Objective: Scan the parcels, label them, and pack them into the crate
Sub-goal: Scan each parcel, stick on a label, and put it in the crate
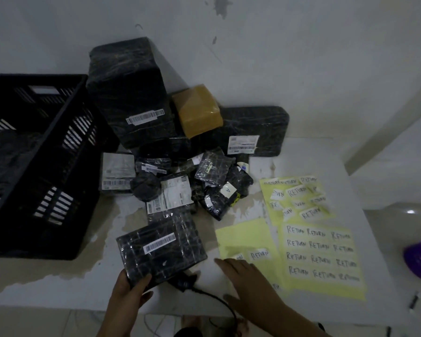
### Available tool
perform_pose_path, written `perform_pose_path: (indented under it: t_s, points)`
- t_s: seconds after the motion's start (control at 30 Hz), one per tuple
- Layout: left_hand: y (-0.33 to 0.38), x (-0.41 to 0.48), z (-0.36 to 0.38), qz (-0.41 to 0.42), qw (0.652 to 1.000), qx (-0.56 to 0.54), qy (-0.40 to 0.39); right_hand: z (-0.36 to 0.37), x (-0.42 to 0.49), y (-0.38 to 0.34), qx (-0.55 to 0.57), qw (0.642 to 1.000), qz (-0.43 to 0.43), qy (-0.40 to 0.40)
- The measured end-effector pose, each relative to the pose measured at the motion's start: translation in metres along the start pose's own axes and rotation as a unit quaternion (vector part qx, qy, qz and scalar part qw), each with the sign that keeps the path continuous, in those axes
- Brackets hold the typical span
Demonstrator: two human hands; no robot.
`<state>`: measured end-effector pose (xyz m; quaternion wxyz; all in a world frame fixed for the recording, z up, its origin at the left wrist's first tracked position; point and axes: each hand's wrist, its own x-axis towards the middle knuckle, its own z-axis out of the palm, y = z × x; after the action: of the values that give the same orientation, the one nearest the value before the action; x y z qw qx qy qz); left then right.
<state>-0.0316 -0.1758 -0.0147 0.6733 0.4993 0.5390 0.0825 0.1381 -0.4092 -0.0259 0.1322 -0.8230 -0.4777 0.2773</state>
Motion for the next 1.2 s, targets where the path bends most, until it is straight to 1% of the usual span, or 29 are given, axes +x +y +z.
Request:
perform_pose_path:
  t_s: [0.13,0.3,0.4,0.47,0.6,0.73,0.97,1.1,1.2]
  points:
    - [-0.007,-0.01,0.02,-0.002,1.0,-0.003,-0.005,-0.006,-0.027,0.045,0.014,0.995,0.055,0.079]
    - [-0.01,-0.026,0.048,0.008,1.0,0.002,-0.019,-0.01,-0.023,0.082,0.052,0.987,0.107,0.111]
    - [-0.014,-0.041,0.069,0.011,0.999,0.005,-0.03,-0.019,-0.013,0.101,0.048,0.987,0.12,0.101]
    - [-0.011,-0.045,0.078,0.027,0.999,0.009,-0.033,-0.023,-0.005,0.109,0.021,0.989,0.119,0.086]
    - [-0.008,-0.051,0.082,0.033,0.999,0.013,-0.021,-0.017,0.002,0.122,-0.014,0.988,0.139,0.067]
    - [-0.014,-0.053,0.075,0.031,0.999,0.017,-0.007,-0.014,0.005,0.127,-0.043,0.988,0.126,0.072]
    - [-0.022,-0.054,0.077,0.023,1.0,0.022,0.002,-0.009,0.003,0.133,-0.064,0.987,0.099,0.108]
    - [-0.016,-0.055,0.084,0.028,0.999,0.027,-0.002,-0.011,0.003,0.132,-0.043,0.986,0.098,0.125]
    - [-0.013,-0.054,0.089,0.027,0.999,0.022,-0.006,-0.014,0.0,0.131,-0.037,0.988,0.091,0.121]
